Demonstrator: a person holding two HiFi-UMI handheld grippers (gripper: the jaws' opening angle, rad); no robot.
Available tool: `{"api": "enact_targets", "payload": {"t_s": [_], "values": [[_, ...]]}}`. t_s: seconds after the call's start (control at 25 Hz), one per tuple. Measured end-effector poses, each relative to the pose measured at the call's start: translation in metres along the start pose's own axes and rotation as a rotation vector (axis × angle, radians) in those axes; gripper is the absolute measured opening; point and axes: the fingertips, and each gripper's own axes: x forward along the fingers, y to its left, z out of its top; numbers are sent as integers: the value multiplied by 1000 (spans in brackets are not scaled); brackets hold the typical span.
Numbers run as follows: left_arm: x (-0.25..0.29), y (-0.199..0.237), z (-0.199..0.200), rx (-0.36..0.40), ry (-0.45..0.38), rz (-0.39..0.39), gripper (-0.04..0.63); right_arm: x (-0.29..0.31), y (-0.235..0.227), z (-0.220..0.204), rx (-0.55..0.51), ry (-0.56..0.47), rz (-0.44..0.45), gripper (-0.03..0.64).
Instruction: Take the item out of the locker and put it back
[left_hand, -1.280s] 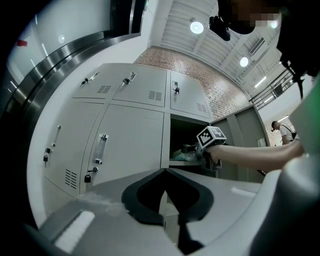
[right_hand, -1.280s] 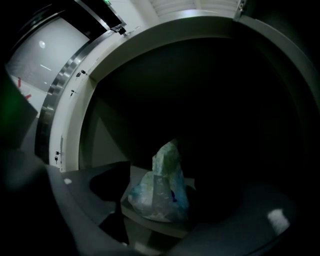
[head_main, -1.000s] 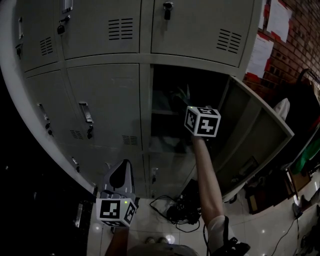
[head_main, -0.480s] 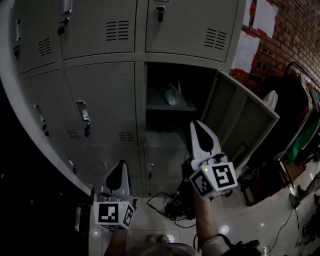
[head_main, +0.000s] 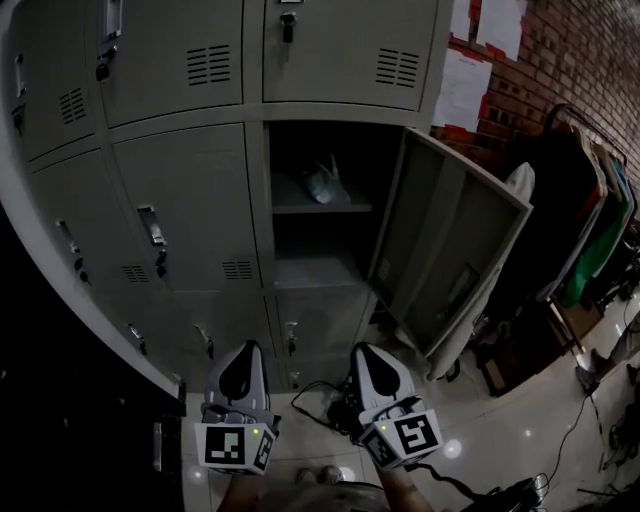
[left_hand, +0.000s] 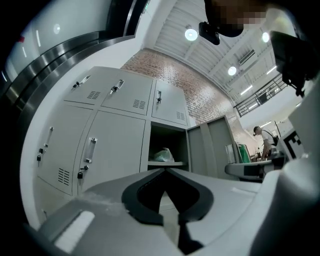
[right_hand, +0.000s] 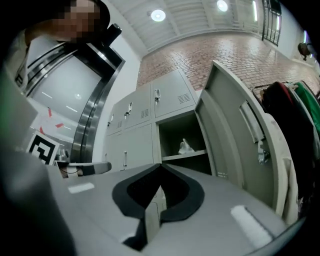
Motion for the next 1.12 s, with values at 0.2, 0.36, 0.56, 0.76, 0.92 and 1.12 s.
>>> {"api": "enact_targets", "payload": {"t_s": [0.2, 0.36, 0.56, 0.76, 0.92, 1.12], "values": [[-1, 1, 4, 0, -1, -11, 6, -8, 1, 8, 6, -11, -12, 2], [-10, 0, -2, -6, 12, -25, 6, -31, 12, 8, 35, 3, -22, 2], [-35, -11, -16, -21, 60, -38, 6, -73, 31, 6, 68, 35, -17, 2], [-75, -40, -22, -23, 80, -35, 6, -131, 42, 6, 98, 38, -22, 2], [-128, -76, -11, -6, 58, -14, 6, -185, 59, 14, 81, 26, 15, 2], [-206, -127, -5, -25, 60, 15, 6, -252, 80, 17, 88, 47, 64, 2]]}}
